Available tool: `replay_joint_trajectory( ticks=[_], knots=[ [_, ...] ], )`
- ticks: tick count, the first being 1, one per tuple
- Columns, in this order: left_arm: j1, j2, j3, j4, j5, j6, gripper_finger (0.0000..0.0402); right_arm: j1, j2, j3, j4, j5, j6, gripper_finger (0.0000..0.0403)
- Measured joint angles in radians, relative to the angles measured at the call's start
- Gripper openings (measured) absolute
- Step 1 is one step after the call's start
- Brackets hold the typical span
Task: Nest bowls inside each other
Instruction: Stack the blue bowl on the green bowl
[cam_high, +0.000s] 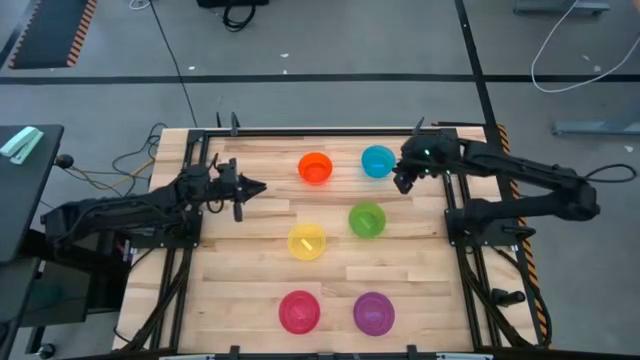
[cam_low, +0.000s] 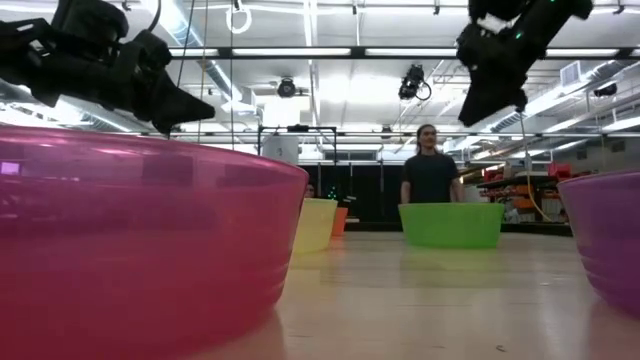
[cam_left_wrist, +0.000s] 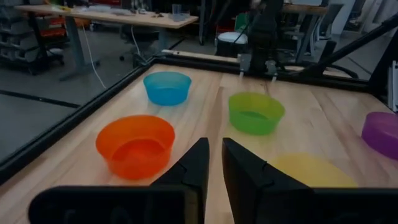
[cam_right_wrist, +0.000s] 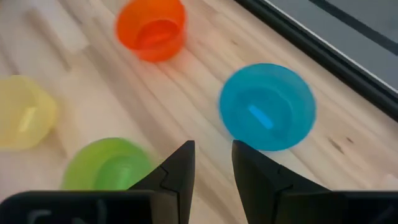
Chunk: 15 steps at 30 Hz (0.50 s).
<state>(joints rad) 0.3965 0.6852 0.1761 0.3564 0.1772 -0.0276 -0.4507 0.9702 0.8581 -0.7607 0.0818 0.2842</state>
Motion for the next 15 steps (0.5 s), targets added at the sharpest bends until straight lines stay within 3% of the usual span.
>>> replay_joint_trajectory(
  ticks=[9,15],
  knots=[
    [0.000,0.022,0.001,0.038,0.000,0.014,0.0051,-0.231,0.152,0.000,0.030,-0.102,-0.075,0.0115],
    [0.000,0.022,0.000,0.038,0.000,0.016,0.0049,-0.278,0.238,0.000,0.080,-0.109,-0.078,0.0114]
  ],
)
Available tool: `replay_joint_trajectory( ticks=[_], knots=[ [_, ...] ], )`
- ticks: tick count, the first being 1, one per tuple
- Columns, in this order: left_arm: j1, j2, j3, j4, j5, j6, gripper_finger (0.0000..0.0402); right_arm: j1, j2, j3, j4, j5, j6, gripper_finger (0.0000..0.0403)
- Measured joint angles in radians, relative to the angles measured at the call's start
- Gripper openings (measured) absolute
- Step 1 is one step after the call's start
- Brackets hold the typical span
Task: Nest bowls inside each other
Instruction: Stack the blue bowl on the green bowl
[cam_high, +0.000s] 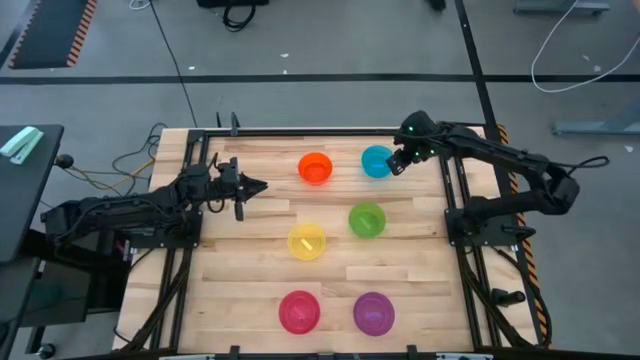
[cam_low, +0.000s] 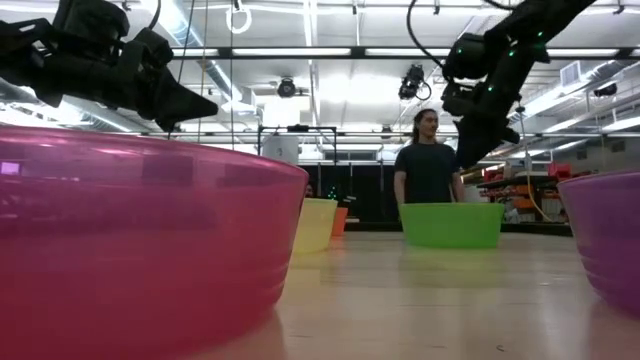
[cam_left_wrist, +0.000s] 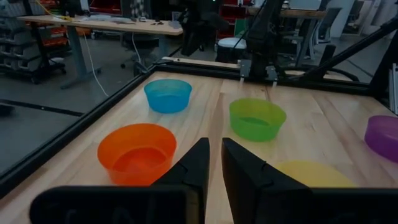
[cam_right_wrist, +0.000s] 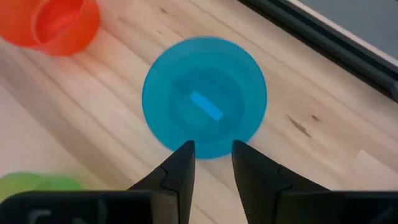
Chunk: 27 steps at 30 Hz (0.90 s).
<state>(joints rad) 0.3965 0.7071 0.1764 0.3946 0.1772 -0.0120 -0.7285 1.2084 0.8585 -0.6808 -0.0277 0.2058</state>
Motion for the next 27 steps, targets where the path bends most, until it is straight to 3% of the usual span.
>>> replay_joint_trajectory(
  ticks=[14,27],
  knots=[
    [0.000,0.000,0.000,0.000,0.000,0.000,0.0048,-0.093,0.087,0.000,0.041,0.000,-0.022,0.0112],
    [0.000,0.000,0.000,-0.007,0.000,0.007,0.0045,-0.145,0.322,0.136,0.024,0.000,-0.002,0.0112]
  ],
)
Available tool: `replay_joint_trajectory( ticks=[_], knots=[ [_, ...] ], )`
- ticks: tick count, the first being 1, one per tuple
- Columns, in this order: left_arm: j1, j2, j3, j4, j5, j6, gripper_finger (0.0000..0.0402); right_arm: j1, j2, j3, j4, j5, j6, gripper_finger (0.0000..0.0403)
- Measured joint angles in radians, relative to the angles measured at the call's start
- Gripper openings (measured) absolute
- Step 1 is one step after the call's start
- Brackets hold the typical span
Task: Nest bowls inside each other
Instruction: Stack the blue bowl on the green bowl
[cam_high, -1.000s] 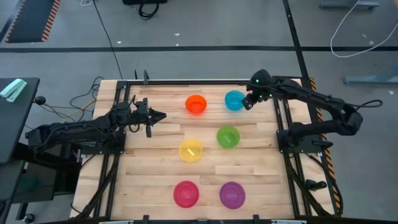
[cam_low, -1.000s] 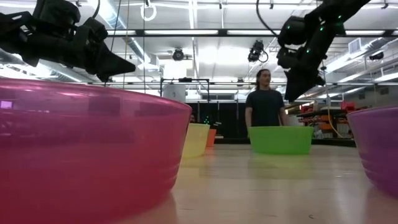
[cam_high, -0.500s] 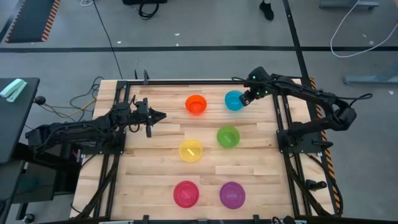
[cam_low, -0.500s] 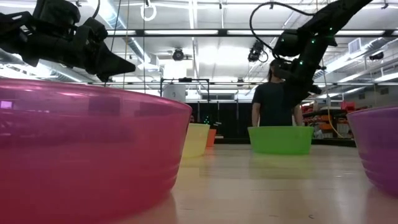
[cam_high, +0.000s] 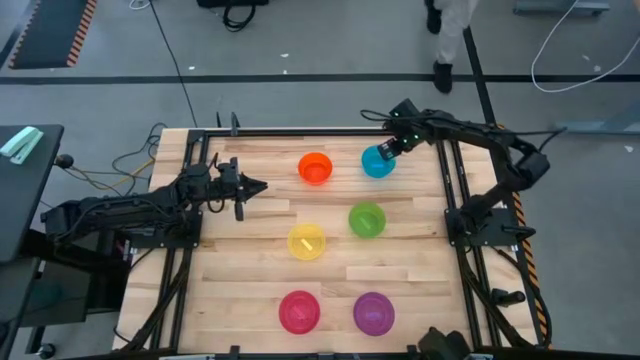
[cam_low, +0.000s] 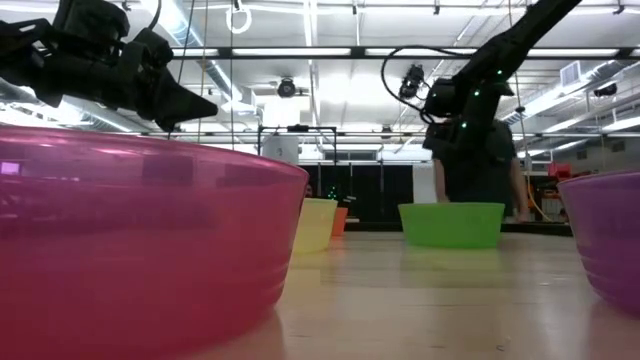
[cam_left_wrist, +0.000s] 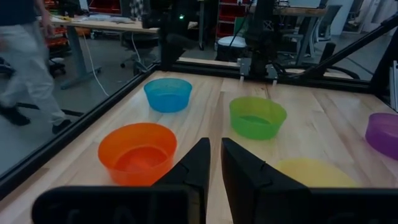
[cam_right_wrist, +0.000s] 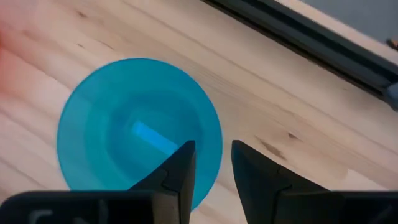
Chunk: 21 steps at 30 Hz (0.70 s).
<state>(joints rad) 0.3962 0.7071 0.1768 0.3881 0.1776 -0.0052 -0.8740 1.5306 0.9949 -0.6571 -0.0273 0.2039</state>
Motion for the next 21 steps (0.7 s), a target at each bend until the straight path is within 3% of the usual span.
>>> replay_joint_trajectory(
  ticks=[11,21],
  knots=[
    [0.000,0.000,0.000,-0.015,0.000,-0.010,0.0043,0.007,0.143,0.054,-0.036,0.038,-0.020,0.0112],
    [0.000,0.000,0.000,-0.016,0.000,-0.009,0.0037,0.008,0.154,0.045,-0.035,0.037,-0.018,0.0106]
  ],
)
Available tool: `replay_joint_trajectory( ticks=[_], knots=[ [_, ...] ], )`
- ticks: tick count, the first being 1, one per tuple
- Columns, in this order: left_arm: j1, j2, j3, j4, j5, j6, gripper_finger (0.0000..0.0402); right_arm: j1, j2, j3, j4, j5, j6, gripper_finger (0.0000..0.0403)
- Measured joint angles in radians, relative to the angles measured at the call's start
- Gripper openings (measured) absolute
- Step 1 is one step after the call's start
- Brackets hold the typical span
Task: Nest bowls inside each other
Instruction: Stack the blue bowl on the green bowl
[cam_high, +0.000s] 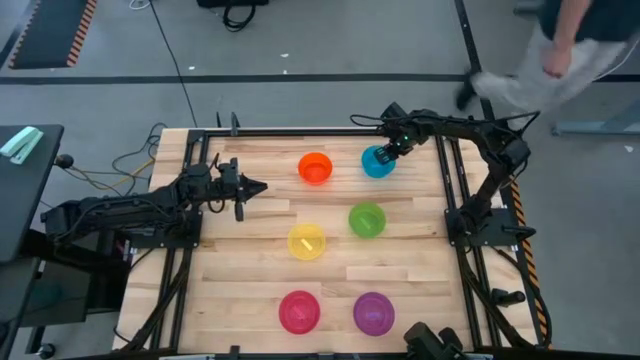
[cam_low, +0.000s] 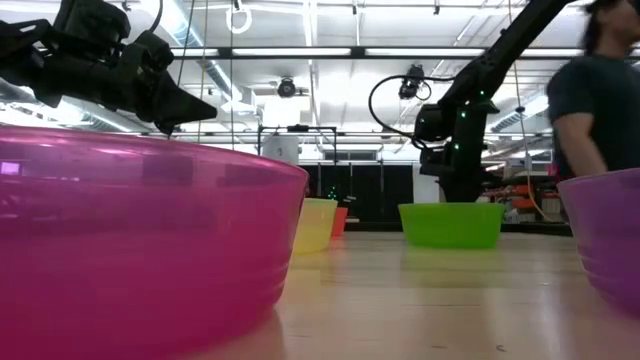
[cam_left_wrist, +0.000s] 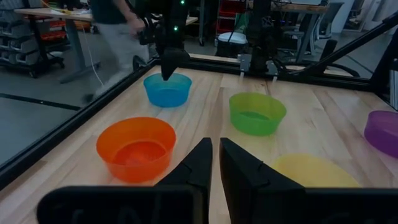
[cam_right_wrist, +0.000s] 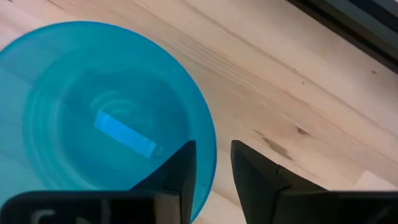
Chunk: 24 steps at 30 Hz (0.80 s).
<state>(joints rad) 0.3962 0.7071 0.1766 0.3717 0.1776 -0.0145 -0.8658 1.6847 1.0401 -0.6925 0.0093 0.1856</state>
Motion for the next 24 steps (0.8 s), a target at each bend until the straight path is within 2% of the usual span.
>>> replay_joint_trajectory(
  ticks=[4,10,17,24],
  knots=[
    [0.000,0.000,0.000,0.000,0.000,0.000,0.0040,0.000,0.000,0.000,0.000,0.000,0.002,0.0081],
    [0.000,0.000,0.000,0.019,0.000,0.034,0.0034,0.000,-0.002,0.000,0.006,-0.004,-0.003,0.0012],
    [0.000,0.000,0.000,0.020,0.000,0.061,0.0027,0.005,-0.001,0.012,-0.001,0.004,-0.034,0.0006],
    [0.000,0.000,0.000,0.020,0.000,0.062,0.0035,0.065,0.000,0.088,-0.049,0.012,-0.040,0.0004]
  ],
)
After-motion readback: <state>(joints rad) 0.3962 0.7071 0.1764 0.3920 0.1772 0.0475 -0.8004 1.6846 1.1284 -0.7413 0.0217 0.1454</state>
